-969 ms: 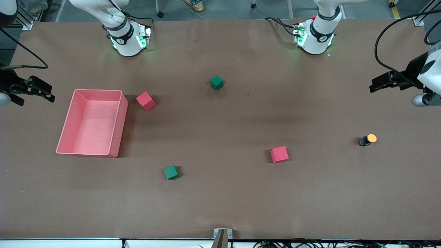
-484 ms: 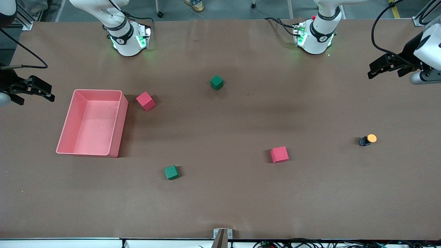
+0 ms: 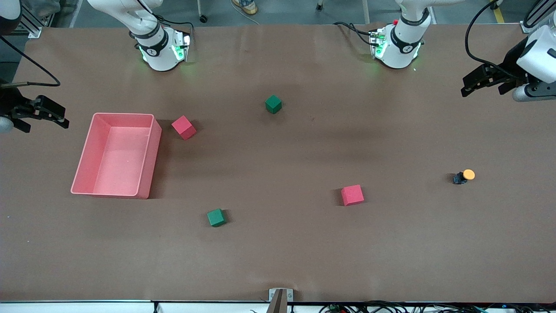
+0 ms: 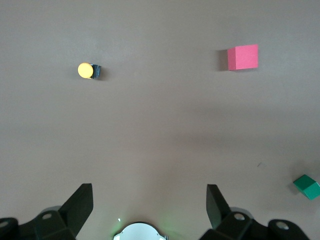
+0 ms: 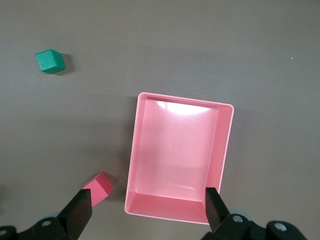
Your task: Place and upright button with both arms
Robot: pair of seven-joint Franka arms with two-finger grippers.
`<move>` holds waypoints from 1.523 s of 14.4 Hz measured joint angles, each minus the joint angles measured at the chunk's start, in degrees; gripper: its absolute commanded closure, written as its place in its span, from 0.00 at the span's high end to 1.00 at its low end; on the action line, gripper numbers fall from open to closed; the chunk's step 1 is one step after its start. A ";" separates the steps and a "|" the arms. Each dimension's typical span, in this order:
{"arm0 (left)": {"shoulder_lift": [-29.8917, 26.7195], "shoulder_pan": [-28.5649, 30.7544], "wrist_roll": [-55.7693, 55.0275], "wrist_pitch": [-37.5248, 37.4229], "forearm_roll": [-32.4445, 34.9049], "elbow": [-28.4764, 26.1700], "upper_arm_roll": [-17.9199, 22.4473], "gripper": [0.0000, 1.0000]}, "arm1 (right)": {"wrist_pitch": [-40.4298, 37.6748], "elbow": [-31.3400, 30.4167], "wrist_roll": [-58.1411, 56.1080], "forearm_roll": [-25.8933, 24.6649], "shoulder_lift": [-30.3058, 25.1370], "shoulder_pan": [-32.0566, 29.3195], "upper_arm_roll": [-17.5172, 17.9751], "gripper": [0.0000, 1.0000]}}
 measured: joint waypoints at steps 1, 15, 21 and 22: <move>0.00 -0.14 0.00 0.09 0.00 -0.02 0.00 1.00 | 0.00 0.00 0.00 0.00 0.00 0.00 0.01 1.00; -2.81 -0.91 5.80 2.24 3.00 -0.46 -0.16 1.00 | -0.07 0.00 -0.03 0.00 0.00 0.13 0.20 1.00; -2.87 -0.92 4.87 1.04 1.02 -0.65 -0.11 1.00 | -0.36 0.00 -0.04 0.00 0.00 0.17 0.27 1.00; -2.87 -0.93 4.87 0.83 0.95 -0.65 -0.12 1.00 | -0.36 0.00 -0.04 0.00 0.00 0.17 0.27 1.00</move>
